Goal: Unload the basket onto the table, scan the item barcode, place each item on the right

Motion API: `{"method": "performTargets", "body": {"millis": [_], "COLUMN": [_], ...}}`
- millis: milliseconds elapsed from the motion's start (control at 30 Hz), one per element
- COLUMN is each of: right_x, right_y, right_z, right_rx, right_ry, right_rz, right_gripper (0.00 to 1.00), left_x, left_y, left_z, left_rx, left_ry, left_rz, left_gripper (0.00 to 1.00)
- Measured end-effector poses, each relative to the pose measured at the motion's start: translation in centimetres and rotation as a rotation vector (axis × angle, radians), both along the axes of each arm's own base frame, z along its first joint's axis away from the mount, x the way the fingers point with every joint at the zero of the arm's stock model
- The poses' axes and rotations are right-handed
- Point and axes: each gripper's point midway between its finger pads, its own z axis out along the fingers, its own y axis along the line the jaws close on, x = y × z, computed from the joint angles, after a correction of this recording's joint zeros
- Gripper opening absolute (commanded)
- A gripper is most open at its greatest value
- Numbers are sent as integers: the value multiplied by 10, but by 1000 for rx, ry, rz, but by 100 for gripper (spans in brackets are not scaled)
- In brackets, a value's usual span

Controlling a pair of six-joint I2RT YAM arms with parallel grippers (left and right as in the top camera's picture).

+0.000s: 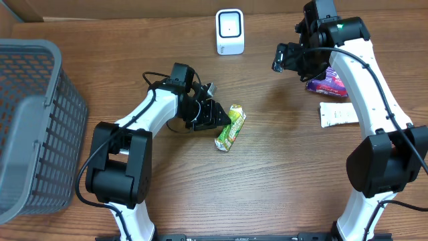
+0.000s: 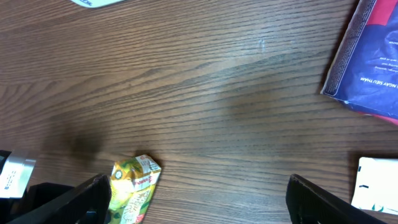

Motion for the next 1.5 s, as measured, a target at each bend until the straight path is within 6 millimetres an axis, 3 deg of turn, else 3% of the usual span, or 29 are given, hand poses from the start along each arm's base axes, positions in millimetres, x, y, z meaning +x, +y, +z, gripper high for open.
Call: {"method": "performTargets", "body": {"millis": [267,433,600,733,800,1033,1067,1100,1267,1333,1367,1500], "right_x": [-5,-19,-38,-64,-75,-113,-117,-120,-129,-132,-135,-135], "right_y": [11,30,63,88,97,129,134,139,153,152,150,149], "right_z": [1,0,-7,-33,-47,-91,-95,-99,-113,-117,-119,-120], "right_rx": [41,64,71,52,36,-5,-6,-6,1,-5,-10,-16], "right_ry": [15,59,100,188,219,285,286,284,271,278,290,288], "right_rz": [23,66,109,82,70,60,61,64,75,73,58,65], "right_gripper": [90,87,82,83,83,78,76,73,44,29,8,4], "left_x": [-1,8,36,64,69,74,74,75,75,75,75,75], "left_y": [6,28,67,105,125,177,181,184,188,188,188,188], "left_z": [3,21,55,81,83,81,81,81,81,81,81,81], "left_rx": [45,172,322,431,488,602,612,620,637,637,637,638], "left_ry": [37,58,1,-90,-99,-77,-77,-78,-76,-77,-77,-77], "left_rz": [24,59,151,270,333,486,494,499,516,516,516,517], "left_gripper": [48,47,50,60,72,87,97,100,100,100,100,100]}}
